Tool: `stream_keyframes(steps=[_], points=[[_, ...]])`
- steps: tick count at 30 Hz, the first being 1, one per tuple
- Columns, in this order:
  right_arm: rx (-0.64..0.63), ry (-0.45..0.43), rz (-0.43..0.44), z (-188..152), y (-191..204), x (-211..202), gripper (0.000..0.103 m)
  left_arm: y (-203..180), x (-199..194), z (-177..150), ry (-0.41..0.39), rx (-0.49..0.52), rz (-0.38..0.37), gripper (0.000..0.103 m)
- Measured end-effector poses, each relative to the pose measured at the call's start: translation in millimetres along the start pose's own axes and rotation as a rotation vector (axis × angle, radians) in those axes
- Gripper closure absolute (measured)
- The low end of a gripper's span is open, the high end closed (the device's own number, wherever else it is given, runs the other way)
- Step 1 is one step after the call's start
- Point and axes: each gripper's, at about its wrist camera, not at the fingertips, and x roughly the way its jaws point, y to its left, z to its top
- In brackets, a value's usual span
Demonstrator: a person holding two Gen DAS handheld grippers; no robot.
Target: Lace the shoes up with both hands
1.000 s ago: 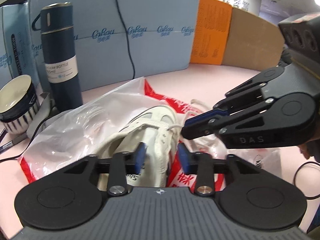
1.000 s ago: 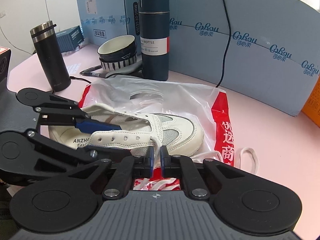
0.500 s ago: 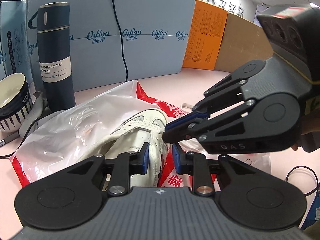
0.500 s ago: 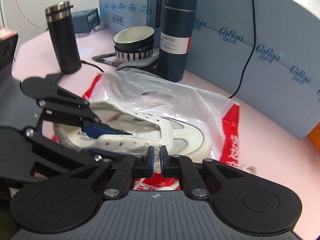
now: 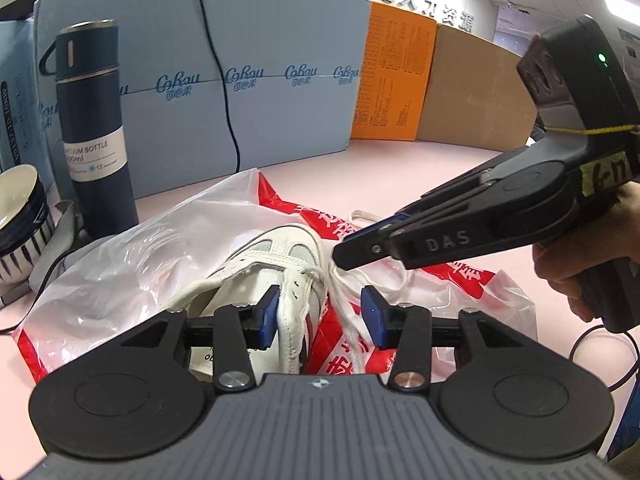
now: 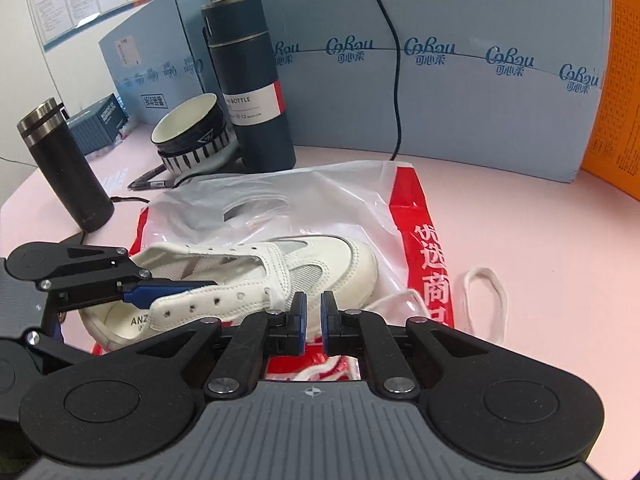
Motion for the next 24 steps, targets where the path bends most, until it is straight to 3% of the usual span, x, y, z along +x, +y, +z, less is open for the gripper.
stream_keyframes(steps=[6, 15, 24], points=[[-0.048, 0.019, 0.009, 4.5, 7.3, 9.8, 0.096, 0.2, -0.1, 0.2, -0.004, -0.001, -0.014, 0.061], [-0.196, 0.055, -0.037, 8.6, 33.5, 15.9, 0.096, -6.9, 0.4, -0.7, -0.009, 0.026, -0.057, 0.047], [-0.221, 0.072, -0.063, 10.7, 46.4, 24.9, 0.096, -11.9, 2.1, -1.8, 0.005, 0.046, -0.065, 0.044]])
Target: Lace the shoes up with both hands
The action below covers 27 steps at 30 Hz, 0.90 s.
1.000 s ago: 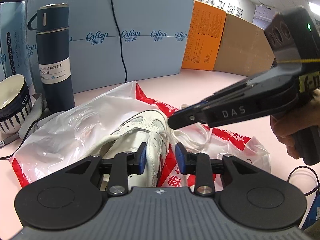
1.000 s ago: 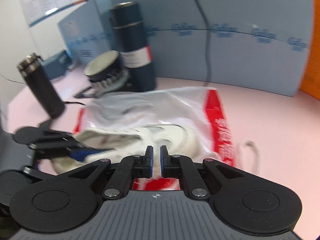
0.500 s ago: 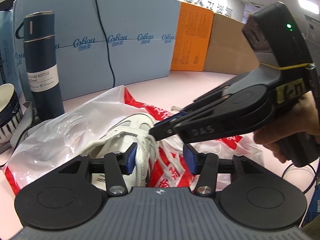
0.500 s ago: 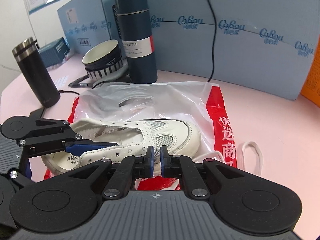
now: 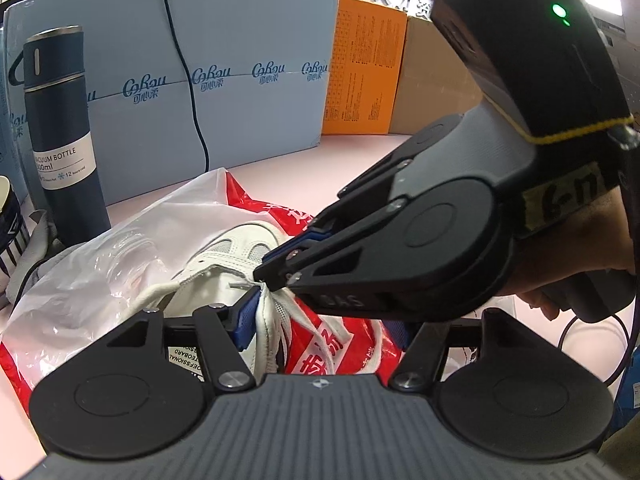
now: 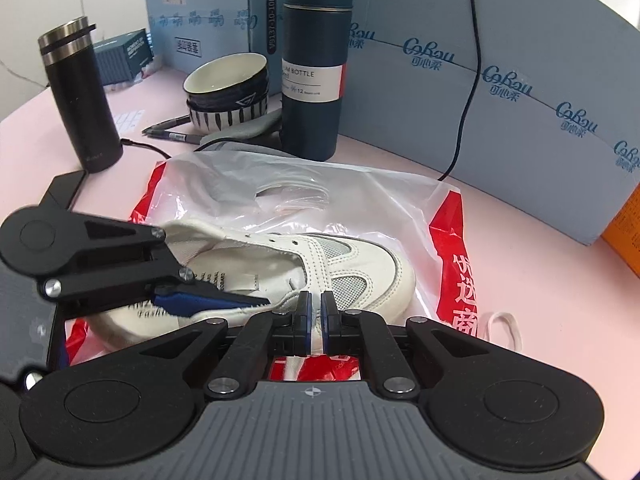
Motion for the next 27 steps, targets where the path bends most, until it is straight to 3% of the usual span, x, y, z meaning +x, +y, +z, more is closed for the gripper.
stream_keyframes(steps=[3, 9, 10, 12, 13, 19, 21, 24, 27], points=[[0.008, -0.003, 0.003, 0.9, 0.0, 2.4, 0.096, -1.5, -0.3, -0.2, 0.001, 0.003, -0.004, 0.042], [0.238, -0.06, 0.111, 0.2, -25.0, -1.4, 0.096, -6.8, -0.9, -2.2, -0.006, 0.042, -0.011, 0.027], [0.259, -0.075, 0.12, -0.4, -27.8, -3.7, 0.091, -7.5, -1.5, -2.3, -0.003, 0.046, -0.001, 0.026], [0.282, -0.127, 0.119, -0.9, -30.0, -13.4, 0.043, -7.3, -3.5, -2.7, -0.005, 0.051, -0.003, 0.026], [0.286, -0.156, 0.109, -1.4, -29.5, -19.4, 0.038, -6.5, -5.1, -2.9, -0.005, 0.05, -0.005, 0.026], [0.306, -0.249, 0.039, -8.1, -30.5, -50.4, 0.035, -2.0, -27.9, -3.6, -0.053, 0.081, -0.03, 0.024], [0.333, -0.269, 0.018, -13.8, -32.6, -59.1, 0.024, 2.1, -43.9, -4.1, -0.092, 0.107, -0.022, 0.021], [0.367, -0.284, -0.009, -21.9, -33.1, -68.5, 0.021, 8.4, -68.3, -4.8, -0.15, 0.145, -0.01, 0.021], [0.348, -0.275, -0.018, -27.8, -23.2, -71.9, 0.016, 22.2, -85.2, -2.1, -0.19, 0.139, 0.054, 0.02]])
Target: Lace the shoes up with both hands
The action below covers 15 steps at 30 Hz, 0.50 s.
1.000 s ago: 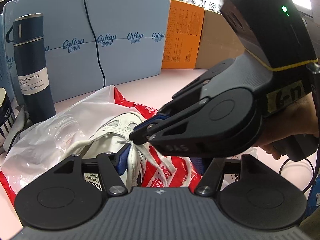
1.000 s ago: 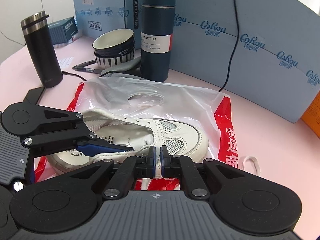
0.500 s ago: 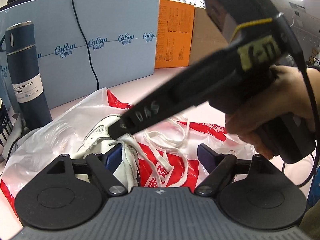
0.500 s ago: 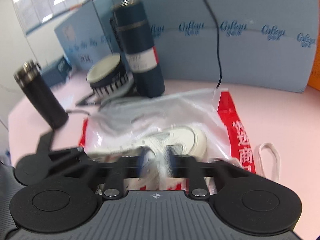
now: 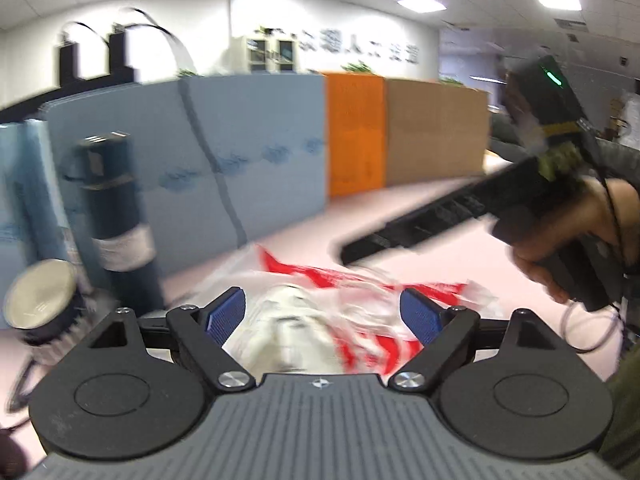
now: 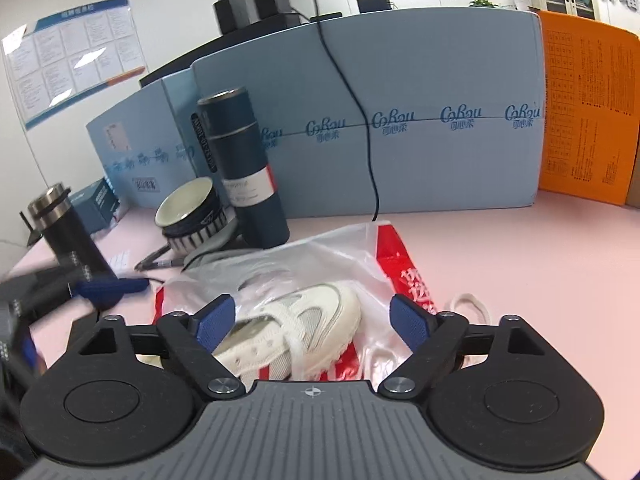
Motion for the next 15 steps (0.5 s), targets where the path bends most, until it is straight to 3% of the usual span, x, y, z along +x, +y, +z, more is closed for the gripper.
stream_keyframes(steps=[7, 11, 13, 14, 15], points=[[-0.121, 0.049, 0.003, -21.7, 52.0, 16.5, 0.016, 44.7, -18.2, 13.7, -0.012, -0.049, 0.201, 0.019], [-0.114, 0.101, 0.014, -33.9, 68.4, 36.1, 0.019, 63.3, -15.4, 27.3, -0.04, -0.075, 0.237, 0.019], [-0.096, 0.112, 0.0, -38.1, 66.5, 41.2, 0.035, 66.7, -8.4, 33.0, -0.043, -0.063, 0.228, 0.019], [-0.072, 0.113, -0.006, -39.5, 62.8, 42.4, 0.061, 67.2, -4.6, 35.0, -0.041, -0.053, 0.222, 0.019], [-0.01, 0.112, 0.01, -40.1, 53.8, 42.9, 0.072, 65.7, -1.2, 35.7, -0.034, -0.035, 0.215, 0.019]])
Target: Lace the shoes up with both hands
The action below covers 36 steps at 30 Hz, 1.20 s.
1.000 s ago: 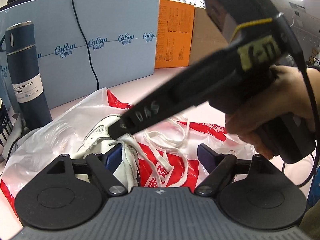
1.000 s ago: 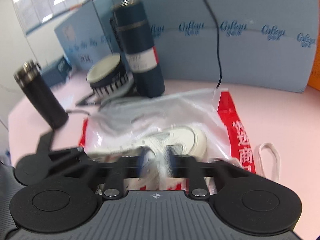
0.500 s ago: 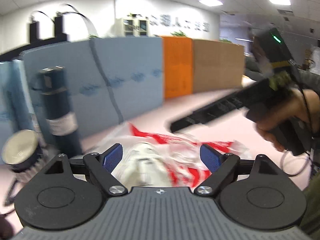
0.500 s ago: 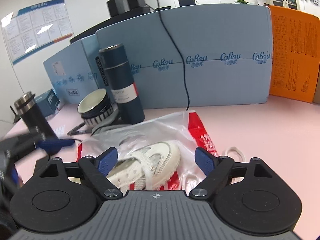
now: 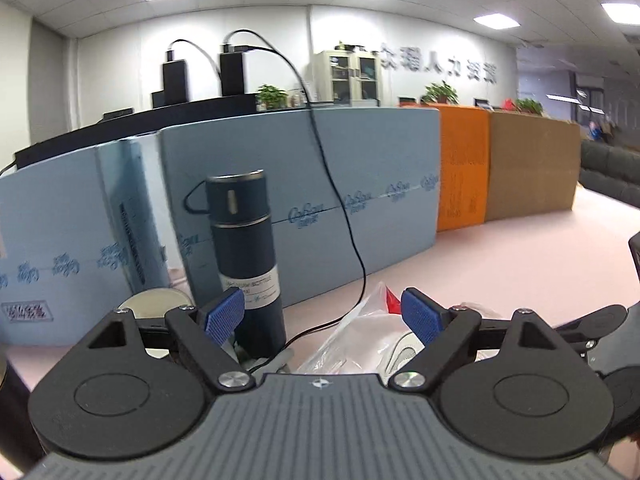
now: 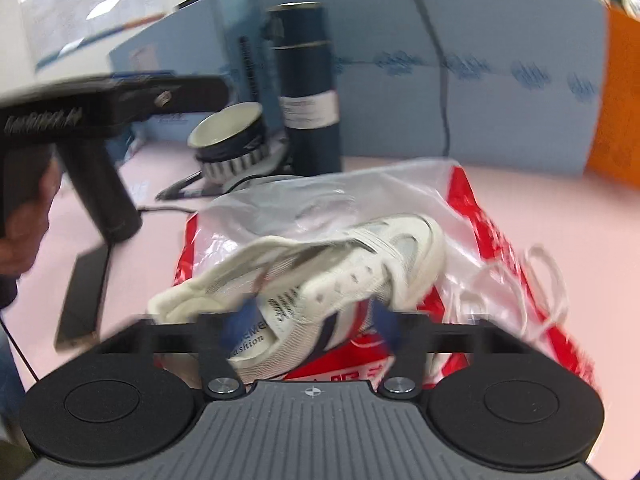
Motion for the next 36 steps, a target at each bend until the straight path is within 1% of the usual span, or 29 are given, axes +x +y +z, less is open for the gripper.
stream_keyframes(steps=[2, 4, 6, 7, 8, 9, 10, 11, 12, 13, 15, 17, 18, 21, 22, 24, 27, 33, 35, 36], points=[[0.129, -0.001, 0.042, -3.5, -17.8, -0.6, 0.075, -9.5, 3.3, -2.0, 0.018, 0.063, -0.025, 0.019], [0.264, -0.001, 0.087, -8.9, -35.4, -2.5, 0.078, -21.4, 9.1, -6.6, 0.036, 0.146, -0.057, 0.019], [0.427, -0.011, 0.145, -17.6, -54.5, -3.3, 0.079, -35.6, 17.4, -13.9, 0.058, 0.247, -0.087, 0.024], [0.51, -0.02, 0.175, -22.5, -64.2, -3.5, 0.079, -43.5, 22.3, -18.0, 0.072, 0.301, -0.1, 0.034], [0.576, -0.027, 0.197, -27.7, -71.4, -3.2, 0.079, -51.9, 26.2, -22.6, 0.091, 0.356, -0.114, 0.045], [0.642, -0.034, 0.218, -32.9, -78.7, -2.9, 0.079, -59.7, 30.6, -26.9, 0.112, 0.405, -0.128, 0.051], [0.705, -0.041, 0.238, -37.9, -85.5, -2.7, 0.079, -65.9, 35.3, -30.6, 0.133, 0.446, -0.138, 0.061], [0.735, -0.046, 0.248, -40.8, -88.3, -2.5, 0.079, -72.7, 40.5, -34.2, 0.15, 0.487, -0.143, 0.07], [0.764, -0.051, 0.258, -43.7, -91.0, -2.3, 0.079, -77.4, 44.2, -36.2, 0.159, 0.511, -0.153, 0.073], [0.791, -0.055, 0.267, -46.3, -93.6, -2.2, 0.079, -82.0, 47.9, -38.2, 0.167, 0.534, -0.163, 0.073], [0.807, -0.06, 0.273, -48.1, -94.4, -3.6, 0.079, -90.2, 53.9, -39.8, 0.183, 0.569, -0.174, 0.074], [0.815, -0.062, 0.279, -48.6, -95.1, -3.8, 0.079, -97.7, 60.1, -40.9, 0.205, 0.608, -0.18, 0.071], [0.817, -0.062, 0.281, -48.4, -95.4, -4.0, 0.079, -101.3, 63.4, -41.9, 0.22, 0.624, -0.175, 0.071], [0.823, -0.062, 0.28, -47.9, -94.3, -2.4, 0.079, -112.6, 68.1, -49.0, 0.23, 0.684, -0.147, 0.071], [0.825, -0.063, 0.279, -47.8, -93.9, -1.6, 0.079, -116.2, 70.4, -52.1, 0.229, 0.713, -0.123, 0.071], [0.829, -0.063, 0.282, -48.9, -95.3, -2.7, 0.079, -119.1, 75.5, -54.1, 0.227, 0.716, -0.075, 0.071], [0.834, -0.061, 0.28, -50.6, -96.6, -3.3, 0.079, -123.7, 80.7, -56.5, 0.231, 0.739, -0.033, 0.071], [0.829, -0.057, 0.278, -50.0, -95.8, -3.6, 0.079, -121.5, 81.0, -56.0, 0.225, 0.767, -0.052, 0.071], [0.832, -0.057, 0.278, -50.5, -96.1, -3.6, 0.079, -121.3, 82.0, -57.6, 0.217, 0.776, -0.042, 0.066], [0.833, -0.057, 0.28, -50.6, -96.1, -3.4, 0.079, -122.0, 82.6, -59.7, 0.208, 0.788, -0.031, 0.061]])
